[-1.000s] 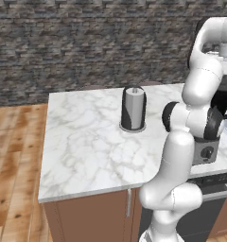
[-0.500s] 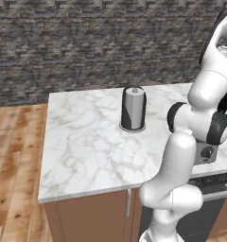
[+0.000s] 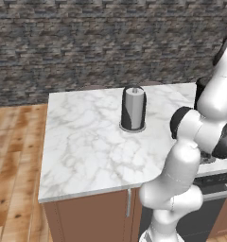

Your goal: Close the lid blender by securely placing the lid on top.

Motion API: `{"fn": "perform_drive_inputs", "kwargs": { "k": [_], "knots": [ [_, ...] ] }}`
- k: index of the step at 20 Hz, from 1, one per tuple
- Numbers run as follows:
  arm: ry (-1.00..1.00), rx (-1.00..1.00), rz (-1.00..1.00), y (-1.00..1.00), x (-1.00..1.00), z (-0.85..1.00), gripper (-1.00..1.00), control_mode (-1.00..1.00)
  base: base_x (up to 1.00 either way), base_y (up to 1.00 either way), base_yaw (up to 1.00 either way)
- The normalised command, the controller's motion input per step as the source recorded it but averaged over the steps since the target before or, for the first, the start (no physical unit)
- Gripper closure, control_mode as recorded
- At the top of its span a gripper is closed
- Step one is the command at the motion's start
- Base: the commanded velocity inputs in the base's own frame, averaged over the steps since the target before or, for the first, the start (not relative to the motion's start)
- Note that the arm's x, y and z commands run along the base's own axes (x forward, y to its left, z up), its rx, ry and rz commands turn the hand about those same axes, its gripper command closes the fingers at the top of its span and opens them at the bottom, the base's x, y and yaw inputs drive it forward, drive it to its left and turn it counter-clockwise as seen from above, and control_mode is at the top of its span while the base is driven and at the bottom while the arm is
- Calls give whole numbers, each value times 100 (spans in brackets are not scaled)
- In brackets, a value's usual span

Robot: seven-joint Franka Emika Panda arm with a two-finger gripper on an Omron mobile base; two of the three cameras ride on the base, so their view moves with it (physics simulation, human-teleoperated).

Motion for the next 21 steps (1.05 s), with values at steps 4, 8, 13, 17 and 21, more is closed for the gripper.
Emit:
{"fn": "perform_drive_inputs", "kwargs": {
  "k": [4, 8, 13, 17, 21],
  "knots": [
    [-26, -2, 0, 67, -82, 8, -100, -100, 0, 0, 0],
    [-11, -1, 0, 82, -80, 0, -100, -100, 0, 0, 0],
    [0, -3, 0, 100, -57, 0, -100, -100, 0, 0, 0],
    [0, -4, 0, 100, -40, 0, -100, -100, 0, 0, 0],
    [2, -5, 0, 100, -29, 0, -100, -100, 0, 0, 0]
  ]
}}
